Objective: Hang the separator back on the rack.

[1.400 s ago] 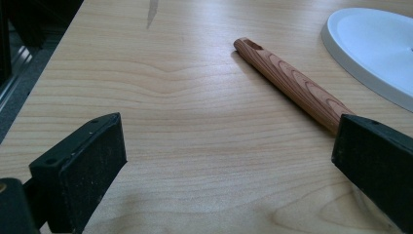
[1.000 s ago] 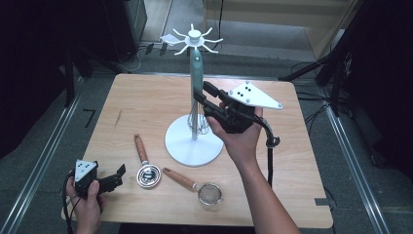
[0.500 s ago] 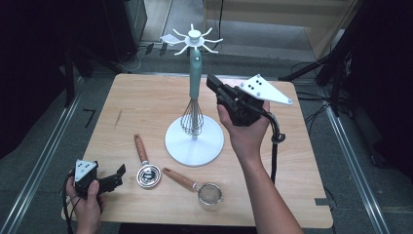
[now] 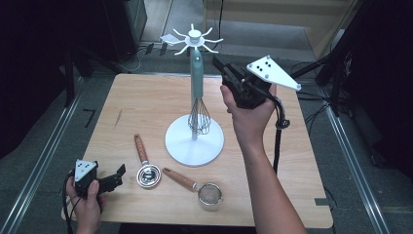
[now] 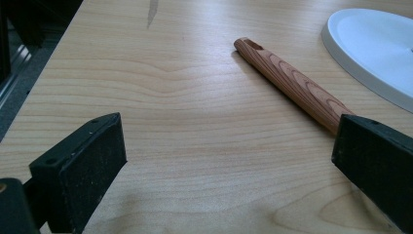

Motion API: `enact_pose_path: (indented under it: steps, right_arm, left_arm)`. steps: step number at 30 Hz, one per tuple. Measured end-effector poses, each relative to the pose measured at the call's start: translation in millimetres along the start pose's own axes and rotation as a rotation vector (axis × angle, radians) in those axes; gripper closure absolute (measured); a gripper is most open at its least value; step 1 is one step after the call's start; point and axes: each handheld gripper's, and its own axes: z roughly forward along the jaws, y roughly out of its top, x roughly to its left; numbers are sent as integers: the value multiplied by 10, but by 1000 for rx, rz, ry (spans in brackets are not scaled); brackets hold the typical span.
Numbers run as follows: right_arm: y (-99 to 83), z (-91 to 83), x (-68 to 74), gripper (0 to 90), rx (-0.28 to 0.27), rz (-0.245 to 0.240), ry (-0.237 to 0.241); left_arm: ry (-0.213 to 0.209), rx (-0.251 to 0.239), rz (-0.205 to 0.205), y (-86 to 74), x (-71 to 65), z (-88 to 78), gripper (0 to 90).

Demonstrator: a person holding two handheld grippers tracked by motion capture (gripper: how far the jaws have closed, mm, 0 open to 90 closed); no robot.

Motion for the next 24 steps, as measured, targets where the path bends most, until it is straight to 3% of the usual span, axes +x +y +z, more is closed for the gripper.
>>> enact_pose_path:
  steps: [5, 18, 24]
  right_arm:
    - [99, -4, 10, 900, -31, -20, 6]
    - [122, -45, 144, 900, -31, -59, 39]
    - [94, -65, 153, 898, -6, -82, 19]
  left_arm:
    - [0, 3, 0, 1, 3, -1, 0]
    - [1, 4, 2, 1, 1, -1, 0]
    - [0, 3, 0, 1, 3, -1, 0]
